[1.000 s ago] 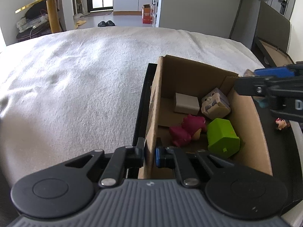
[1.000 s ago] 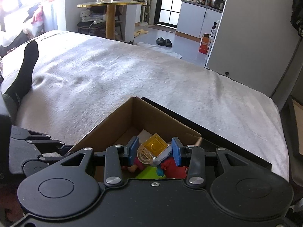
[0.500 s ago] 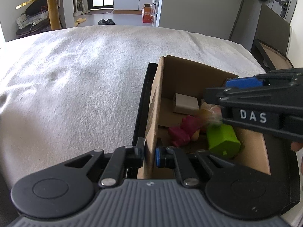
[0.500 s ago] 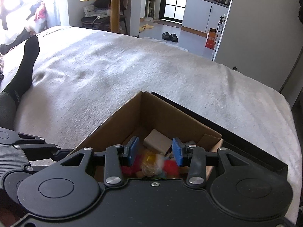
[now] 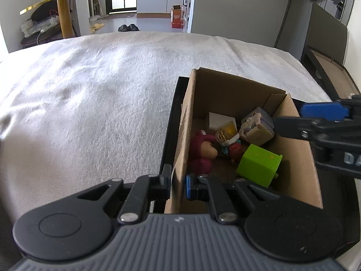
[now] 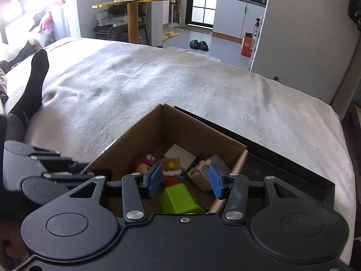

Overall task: Organize rigid objects
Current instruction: 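Open the right gripper to release the figurine in the box, then move the right gripper to the smiling doll figure and grasp it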

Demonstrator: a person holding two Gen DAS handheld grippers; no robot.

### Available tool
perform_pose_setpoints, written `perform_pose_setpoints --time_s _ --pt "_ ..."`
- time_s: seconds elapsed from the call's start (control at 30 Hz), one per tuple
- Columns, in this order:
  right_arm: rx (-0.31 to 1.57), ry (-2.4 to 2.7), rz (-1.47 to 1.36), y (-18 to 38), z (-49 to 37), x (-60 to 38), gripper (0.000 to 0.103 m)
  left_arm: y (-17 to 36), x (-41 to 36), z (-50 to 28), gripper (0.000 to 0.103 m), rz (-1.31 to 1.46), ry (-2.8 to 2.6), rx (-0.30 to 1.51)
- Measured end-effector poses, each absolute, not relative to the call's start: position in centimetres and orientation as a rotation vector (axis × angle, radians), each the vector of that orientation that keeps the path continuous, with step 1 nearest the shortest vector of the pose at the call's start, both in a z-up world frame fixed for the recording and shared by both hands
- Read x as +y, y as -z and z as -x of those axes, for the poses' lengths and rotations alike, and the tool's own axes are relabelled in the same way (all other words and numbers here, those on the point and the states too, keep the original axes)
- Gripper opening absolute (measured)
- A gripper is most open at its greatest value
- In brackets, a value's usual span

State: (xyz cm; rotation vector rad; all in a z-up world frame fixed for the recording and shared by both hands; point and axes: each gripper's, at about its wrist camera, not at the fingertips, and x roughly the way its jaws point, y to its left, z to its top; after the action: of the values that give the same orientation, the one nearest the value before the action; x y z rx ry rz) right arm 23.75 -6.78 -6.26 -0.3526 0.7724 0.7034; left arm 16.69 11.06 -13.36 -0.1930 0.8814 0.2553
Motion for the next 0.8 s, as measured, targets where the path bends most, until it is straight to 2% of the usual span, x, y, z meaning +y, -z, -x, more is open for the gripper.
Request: perform_pose_setpoints --time_s 0.1,0.23,0.27,0.3,0.37,0.5,0.63,0.73,0.8 --pt "0.789 -0.684 0.332 6.1 -23.8 -8.0 0.054 13.2 10.9 -16.7 0.014 0.178 -0.264 0.882" --pt "0.792 -0.658 0.308 5.8 -23.6 -9.6 0.07 13.0 10.9 -16.6 0.016 0.176 -0.27 0.888" --pt "0.785 -0.642 0.307 5.8 -23.4 -10.3 0.077 12.9 10.8 -16.6 0.02 0.172 -0.273 0.887" --pt "0.782 -0.634 0.305 5.8 -23.3 -10.7 0.08 12.8 10.8 -16.6 0.023 0.164 -0.28 0.886" --pt "0.787 -0.622 0.301 5.8 -23.3 -11.4 0.082 12.7 10.5 -16.7 0.035 0.138 -0.298 0.881" --pt "0.797 -0.566 0.283 6.2 -23.6 -12.8 0.087 12.5 10.1 -16.6 0.046 0.12 -0.299 0.874" --pt "0.795 -0.539 0.271 6.4 -23.6 -13.9 0.097 12.1 9.4 -16.6 0.06 0.091 -0.302 0.861" --pt "0.79 -0.521 0.278 6.7 -23.5 -14.7 0.103 12.0 8.9 -16.7 0.066 0.078 -0.295 0.858" --pt "0.78 -0.511 0.288 6.9 -23.4 -15.1 0.103 11.9 8.6 -16.7 0.068 0.066 -0.298 0.857"
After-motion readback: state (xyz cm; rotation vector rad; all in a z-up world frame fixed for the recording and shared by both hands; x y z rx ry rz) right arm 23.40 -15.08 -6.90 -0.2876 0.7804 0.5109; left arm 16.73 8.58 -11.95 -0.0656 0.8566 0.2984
